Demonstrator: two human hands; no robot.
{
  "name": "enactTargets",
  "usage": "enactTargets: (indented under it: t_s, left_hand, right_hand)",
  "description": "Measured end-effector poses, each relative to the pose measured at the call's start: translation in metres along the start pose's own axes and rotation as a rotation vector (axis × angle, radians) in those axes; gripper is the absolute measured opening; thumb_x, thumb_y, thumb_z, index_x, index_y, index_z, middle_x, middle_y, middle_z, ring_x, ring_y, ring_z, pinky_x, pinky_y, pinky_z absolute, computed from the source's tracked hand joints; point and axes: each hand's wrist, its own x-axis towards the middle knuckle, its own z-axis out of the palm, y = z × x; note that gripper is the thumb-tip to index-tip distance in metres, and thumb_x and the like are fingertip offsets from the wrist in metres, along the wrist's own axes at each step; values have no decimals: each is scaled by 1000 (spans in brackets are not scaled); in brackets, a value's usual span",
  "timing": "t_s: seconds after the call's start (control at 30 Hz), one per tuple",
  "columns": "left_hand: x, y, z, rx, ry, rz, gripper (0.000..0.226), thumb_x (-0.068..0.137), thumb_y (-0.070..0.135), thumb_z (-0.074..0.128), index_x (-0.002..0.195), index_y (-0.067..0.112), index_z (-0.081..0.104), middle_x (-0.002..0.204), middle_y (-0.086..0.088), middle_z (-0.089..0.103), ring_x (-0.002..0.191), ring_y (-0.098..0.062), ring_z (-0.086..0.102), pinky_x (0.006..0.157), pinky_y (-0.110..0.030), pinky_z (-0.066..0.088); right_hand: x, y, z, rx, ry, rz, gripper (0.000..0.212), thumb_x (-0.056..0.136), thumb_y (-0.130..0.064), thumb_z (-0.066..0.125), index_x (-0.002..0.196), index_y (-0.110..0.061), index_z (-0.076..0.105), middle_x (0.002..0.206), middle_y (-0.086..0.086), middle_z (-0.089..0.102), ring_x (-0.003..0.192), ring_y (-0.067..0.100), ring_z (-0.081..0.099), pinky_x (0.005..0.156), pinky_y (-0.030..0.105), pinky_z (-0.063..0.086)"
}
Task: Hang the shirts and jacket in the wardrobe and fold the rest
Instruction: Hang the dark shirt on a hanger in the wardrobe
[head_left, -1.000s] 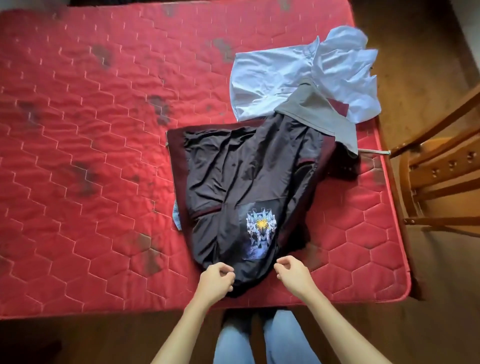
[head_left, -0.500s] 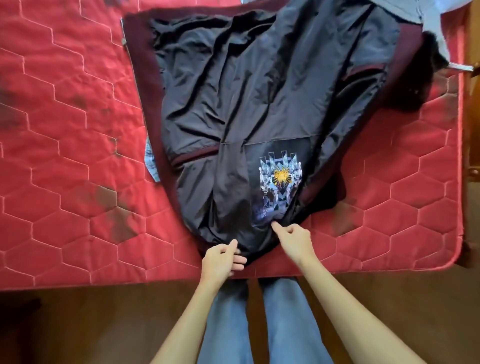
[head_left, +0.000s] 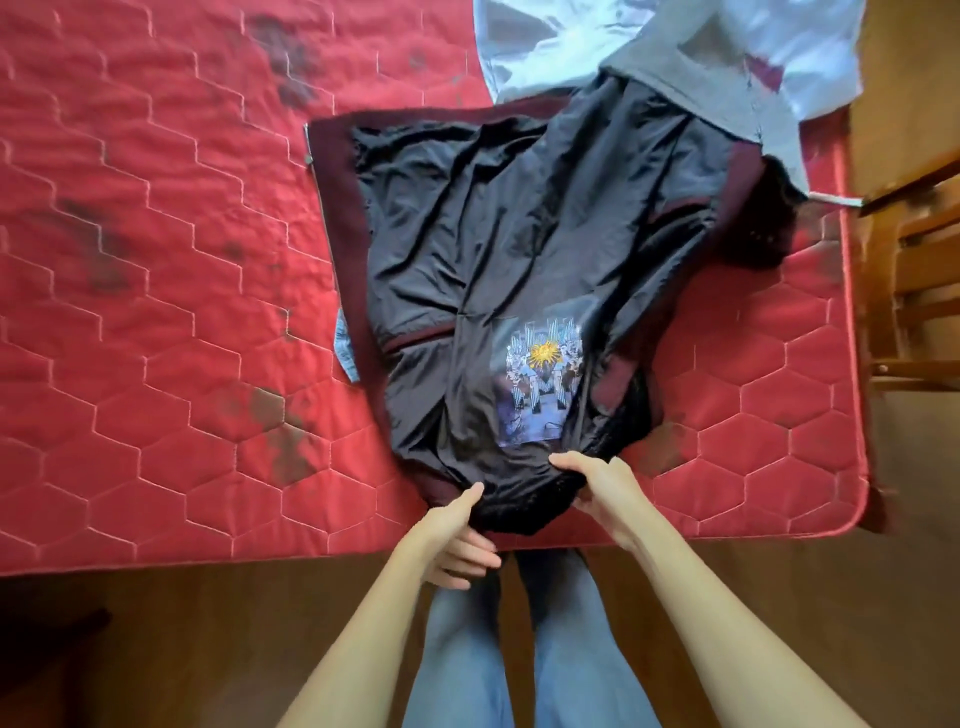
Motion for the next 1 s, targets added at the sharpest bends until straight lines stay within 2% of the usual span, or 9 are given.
enactTargets:
  t_s: [0.17, 0.3, 0.4, 0.5, 0.63, 0.73, 0.83, 0.9, 1.0]
  left_hand:
    - [-63, 16, 24, -203, -106, 174, 60, 95, 63, 46, 117, 10, 60, 116, -17, 71, 105, -29, 69, 79, -38, 57]
    - [-119, 42, 36, -335, 73, 429, 22, 99, 22, 55, 111, 5, 62, 93, -12, 71, 81, -26, 71, 67, -34, 58]
    - [-171, 66, 39, -446, 126, 591, 9, 95, 6, 55, 92, 6, 63, 78, -8, 64, 72, -23, 66, 70, -35, 58]
    - [-225, 89, 41, -487, 169, 739, 13, 94, 2, 53, 83, 7, 59, 74, -8, 60, 68, -21, 62, 68, -36, 57]
    - [-290, 120, 45, -552, 229, 941, 4, 93, 2, 51, 95, 4, 50, 80, -12, 53, 70, -24, 59, 59, -34, 53]
    - [-344, 141, 53, -600, 307, 1123, 8, 91, -1, 53, 90, 6, 48, 78, -9, 50, 69, -22, 54, 61, -34, 49]
    - [-402, 158, 57, -546, 368, 1304, 6, 89, 1, 57, 87, 6, 54, 81, -11, 57, 71, -23, 58, 62, -35, 50]
    - [-441, 170, 58, -466, 486, 1440, 3, 84, 4, 60, 84, 6, 58, 80, -10, 59, 73, -24, 59, 63, -32, 51]
    - [-510, 178, 65, -298, 692, 1663, 3, 84, 6, 61, 86, 8, 60, 75, -4, 58, 64, -13, 51, 55, -17, 46]
  right_hand:
    - [-73, -45, 11, 24, -51, -99, 27, 79, -6, 75, 93, 2, 53, 82, 11, 61, 74, 22, 56, 66, 33, 49]
    - [-125, -78, 17, -23, -89, -210, 49, 75, -14, 79, 111, 8, 53, 86, 12, 60, 77, 22, 54, 68, 34, 53]
    - [-160, -110, 16, 18, -107, -286, 35, 76, -11, 77, 103, 3, 60, 79, 11, 56, 66, 19, 49, 56, 27, 50]
    - [-192, -142, 14, 102, -137, -316, 45, 71, -13, 81, 108, -1, 58, 82, 11, 53, 62, 15, 45, 55, 25, 45]
    - [-230, -181, 14, 119, -175, -384, 67, 71, -16, 82, 125, 12, 53, 81, 11, 53, 50, 13, 44, 48, 22, 44]
    - [-261, -211, 17, 184, -233, -465, 56, 80, -9, 76, 127, 10, 53, 80, 9, 56, 45, 9, 45, 45, 20, 41]
    - [-305, -241, 16, 194, -336, -571, 30, 85, -15, 75, 110, -5, 62, 73, 4, 59, 48, 9, 48, 50, 21, 40]
    - [-334, -257, 14, 99, -363, -602, 24, 89, -28, 71, 101, -9, 63, 71, 3, 64, 53, 12, 52, 50, 23, 41]
    - [-371, -278, 6, -320, -356, -628, 49, 99, -55, 47, 97, -12, 69, 71, 3, 70, 58, 13, 57, 54, 21, 43]
